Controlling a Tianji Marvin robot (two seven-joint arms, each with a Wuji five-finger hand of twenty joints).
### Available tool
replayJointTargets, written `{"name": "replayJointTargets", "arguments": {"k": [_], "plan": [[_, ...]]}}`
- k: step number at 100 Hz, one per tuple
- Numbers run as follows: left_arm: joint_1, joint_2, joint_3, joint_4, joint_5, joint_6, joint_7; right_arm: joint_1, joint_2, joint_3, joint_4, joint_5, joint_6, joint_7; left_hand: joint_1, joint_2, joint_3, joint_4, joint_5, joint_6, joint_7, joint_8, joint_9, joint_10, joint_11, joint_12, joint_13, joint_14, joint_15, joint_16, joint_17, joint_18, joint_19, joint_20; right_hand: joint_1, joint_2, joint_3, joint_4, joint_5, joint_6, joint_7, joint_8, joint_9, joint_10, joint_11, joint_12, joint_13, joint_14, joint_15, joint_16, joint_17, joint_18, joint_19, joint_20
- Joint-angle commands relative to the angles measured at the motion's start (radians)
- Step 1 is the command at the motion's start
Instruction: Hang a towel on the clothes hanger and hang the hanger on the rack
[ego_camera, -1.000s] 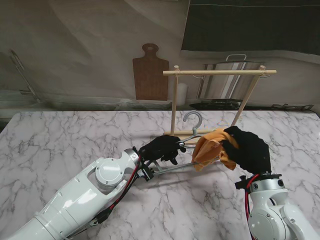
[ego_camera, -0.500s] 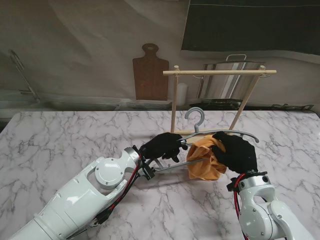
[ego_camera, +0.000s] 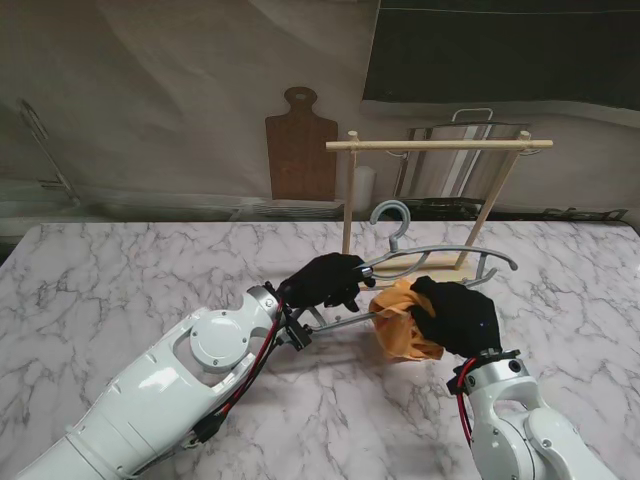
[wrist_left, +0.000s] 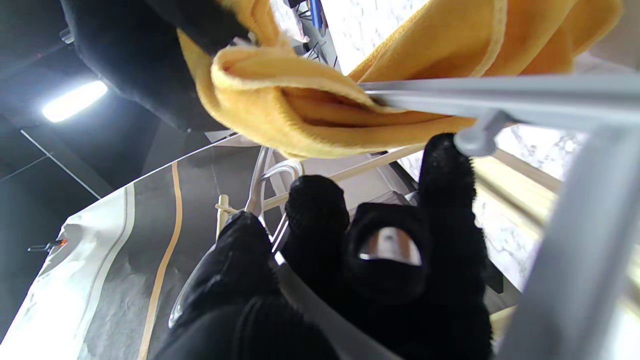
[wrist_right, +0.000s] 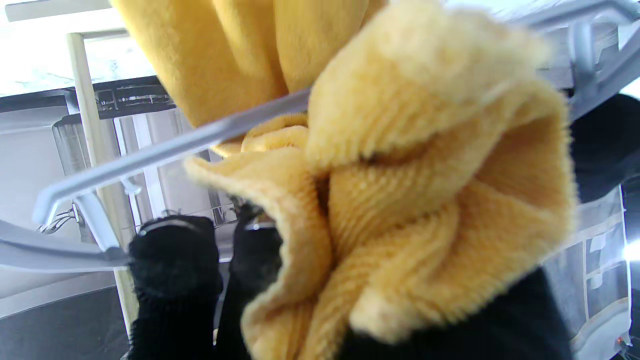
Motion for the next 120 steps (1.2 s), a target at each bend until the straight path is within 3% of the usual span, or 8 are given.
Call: {"name": "replayJointTargets", "arguments": {"k": [1, 27, 49, 61, 70, 83, 99, 120], "plan": [[-0.004, -0.010, -0.002, -0.025, -0.008, 0.003, -0.001, -0.001, 0.002, -0.014, 0.010, 0.009, 0.011, 0.007, 0.074, 0.036, 0.020, 0.044, 0.025, -0.020, -0.001, 0.011, 0.023, -0.042, 0.030, 0.008, 0.027, 0.091, 0.044, 0.003, 0.046, -0.068, 1.920, -0.009, 0.103, 0.074, 0.039, 0.049, 0.031, -0.066, 0.075, -0.013, 0.076, -0.060, 0.032, -0.026, 0.026, -0.024, 0.011, -0.004, 0.030, 0.014, 0.027, -0.011], [-0.011, -0.015, 0.010, -0.028, -0.013, 0.012, 0.005, 0.010, 0.007, -0.035, 0.032, -0.021, 0.014, 0.012, 0.075, 0.036, 0.021, 0.045, 0.025, -0.018, -0.003, 0.011, 0.023, -0.041, 0.032, 0.007, 0.027, 0.090, 0.044, 0.001, 0.046, -0.069, 1.922, -0.008, 0.092, 0.085, -0.017, 0.056, 0.008, -0.087, 0.052, -0.079, 0.098, -0.071, -0.032, -0.113, 0.026, -0.012, -0.010, -0.005, 0.042, 0.016, 0.023, -0.021], [-0.010, -0.012, 0.008, -0.036, -0.018, 0.011, -0.001, -0.001, 0.009, -0.032, 0.039, -0.015, 0.018, 0.026, 0.075, 0.035, 0.021, 0.045, 0.027, -0.017, -0.004, 0.011, 0.026, -0.041, 0.035, 0.006, 0.032, 0.089, 0.046, 0.000, 0.046, -0.070, 1.924, -0.006, 0.031, 0.148, -0.267, 0.111, -0.059, -0.189, -0.015, -0.165, 0.068, -0.064, -0.079, -0.182, 0.024, 0.034, -0.099, -0.023, -0.012, 0.042, -0.019, -0.019], [-0.008, -0.012, 0.008, -0.037, -0.021, 0.014, -0.005, -0.007, 0.010, -0.030, 0.041, -0.026, 0.025, 0.028, 0.076, 0.034, 0.021, 0.046, 0.028, -0.015, -0.005, 0.011, 0.028, -0.040, 0.036, 0.006, 0.034, 0.090, 0.047, -0.001, 0.046, -0.070, 1.925, -0.004, -0.058, 0.163, -0.368, 0.132, -0.055, -0.240, -0.152, -0.149, 0.032, -0.061, -0.096, -0.184, 0.024, 0.053, -0.161, -0.039, -0.056, 0.045, -0.037, -0.007], [-0.001, -0.011, 0.003, -0.045, -0.030, 0.018, -0.008, -0.012, 0.014, -0.030, 0.038, -0.045, 0.041, 0.045, 0.077, 0.033, 0.022, 0.046, 0.030, -0.016, -0.005, 0.011, 0.030, -0.039, 0.037, 0.005, 0.037, 0.090, 0.048, -0.002, 0.046, -0.070, 1.927, -0.003, -0.132, 0.185, -0.399, 0.172, -0.103, -0.260, -0.386, -0.102, 0.033, -0.069, -0.076, -0.177, 0.024, 0.052, -0.181, -0.042, -0.065, 0.041, -0.043, -0.002], [0.004, -0.006, -0.001, -0.051, -0.044, 0.021, -0.026, -0.019, 0.018, -0.029, 0.033, -0.065, 0.061, 0.080, 0.076, 0.029, 0.021, 0.046, 0.035, -0.015, -0.008, 0.009, 0.035, -0.036, 0.038, 0.004, 0.044, 0.090, 0.048, -0.004, 0.047, -0.069, 1.931, 0.000, -0.238, 0.139, -0.450, 0.164, -0.218, -0.264, -0.449, -0.113, -0.016, -0.076, -0.088, -0.184, 0.012, 0.059, -0.224, -0.056, -0.094, 0.039, -0.057, -0.005], [0.010, -0.002, -0.005, -0.055, -0.054, 0.026, -0.042, -0.024, 0.022, -0.026, 0.032, -0.084, 0.084, 0.106, 0.077, 0.026, 0.021, 0.046, 0.038, -0.015, -0.010, 0.007, 0.038, -0.034, 0.039, 0.003, 0.047, 0.092, 0.048, -0.006, 0.047, -0.068, 1.931, 0.002, -0.350, 0.085, -0.397, 0.150, -0.316, -0.265, -0.471, -0.135, -0.078, -0.093, -0.082, -0.189, -0.026, 0.057, -0.248, -0.042, -0.124, 0.029, -0.074, -0.001], [0.011, 0.002, -0.010, -0.057, -0.057, 0.023, -0.054, -0.032, 0.027, -0.013, 0.026, -0.110, 0.095, 0.149, 0.078, 0.025, 0.022, 0.046, 0.041, -0.016, -0.013, 0.007, 0.039, -0.035, 0.039, 0.003, 0.049, 0.093, 0.048, -0.007, 0.047, -0.066, 1.933, 0.005, -0.448, 0.002, -0.293, 0.130, -0.349, -0.171, -0.506, -0.144, -0.126, -0.116, -0.073, -0.185, -0.060, 0.055, -0.263, -0.038, -0.153, 0.028, -0.093, 0.004]]}}
